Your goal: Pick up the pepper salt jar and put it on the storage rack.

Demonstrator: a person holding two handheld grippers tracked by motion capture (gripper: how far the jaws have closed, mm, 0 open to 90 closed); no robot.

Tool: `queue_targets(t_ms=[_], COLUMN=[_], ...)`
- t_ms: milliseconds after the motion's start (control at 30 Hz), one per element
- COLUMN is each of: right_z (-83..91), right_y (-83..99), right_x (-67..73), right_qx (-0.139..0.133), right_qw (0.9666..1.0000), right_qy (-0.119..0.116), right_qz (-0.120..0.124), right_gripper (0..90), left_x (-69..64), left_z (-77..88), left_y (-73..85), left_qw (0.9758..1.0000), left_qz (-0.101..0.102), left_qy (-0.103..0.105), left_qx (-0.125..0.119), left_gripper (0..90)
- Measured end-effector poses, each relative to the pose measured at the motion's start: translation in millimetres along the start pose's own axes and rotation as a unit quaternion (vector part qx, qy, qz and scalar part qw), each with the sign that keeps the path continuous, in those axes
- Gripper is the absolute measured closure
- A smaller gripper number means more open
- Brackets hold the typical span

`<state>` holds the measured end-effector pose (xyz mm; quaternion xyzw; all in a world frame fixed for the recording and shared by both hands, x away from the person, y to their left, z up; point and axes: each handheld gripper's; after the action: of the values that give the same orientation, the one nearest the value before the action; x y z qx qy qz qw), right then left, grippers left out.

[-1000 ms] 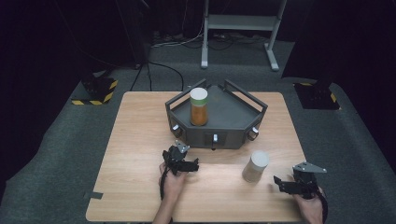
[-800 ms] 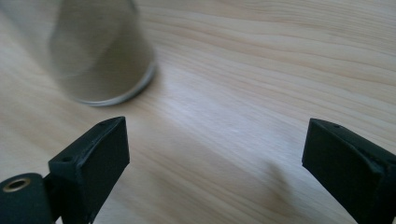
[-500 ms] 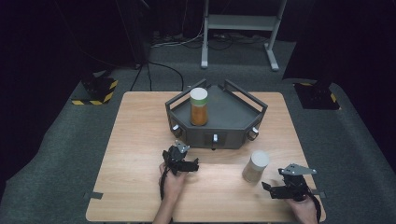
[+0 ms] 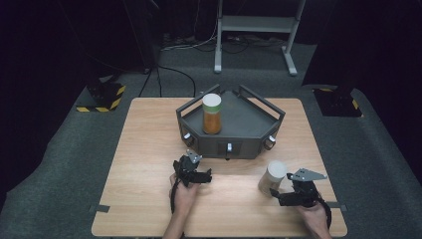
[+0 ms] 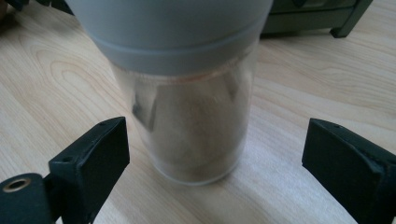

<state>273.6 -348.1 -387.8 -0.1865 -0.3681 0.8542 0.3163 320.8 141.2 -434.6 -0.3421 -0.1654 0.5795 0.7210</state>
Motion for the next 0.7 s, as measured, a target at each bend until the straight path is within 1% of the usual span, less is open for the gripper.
queue_targets(t_ms=[133, 367, 500, 700], right_z=[-2.6, -9.5, -12.1, -14.7], right_y=[-3.5, -13.0, -14.6, -17.6], right_x=[0.5, 4.5, 4.5, 3.7], right_qx=[-0.005, 0.004, 0.001, -0.006], right_qw=[1.0000, 1.0000, 1.0000, 0.9999], right_qy=[0.002, 0.008, 0.004, 0.002], right_qz=[-0.004, -0.004, -0.008, -0.013], right_gripper=[7.6, 9.3, 12.3, 14.6], left_x=[0.1, 0.6, 0.8, 1.0], left_z=[0.0, 0.1, 0.1, 0.1], left_y=[0.0, 0.1, 0.0, 0.1], left_qw=[1.0000, 1.0000, 1.0000, 1.0000], left_qz=[0.000, 0.001, 0.001, 0.001], left_qy=[0.000, 0.001, 0.002, 0.002], left_qx=[0.000, 0.000, 0.000, 0.000], left_gripper=[3.3, 3.4, 3.5, 3.6])
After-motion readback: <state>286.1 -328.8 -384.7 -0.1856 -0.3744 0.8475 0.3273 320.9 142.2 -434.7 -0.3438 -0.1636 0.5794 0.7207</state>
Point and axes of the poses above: each handheld gripper's, and its own axes: z roughly backward along the jaws, y roughly out of its underside, x roughly to its left, and after that the axes turned 10 degrees about z, right-handed
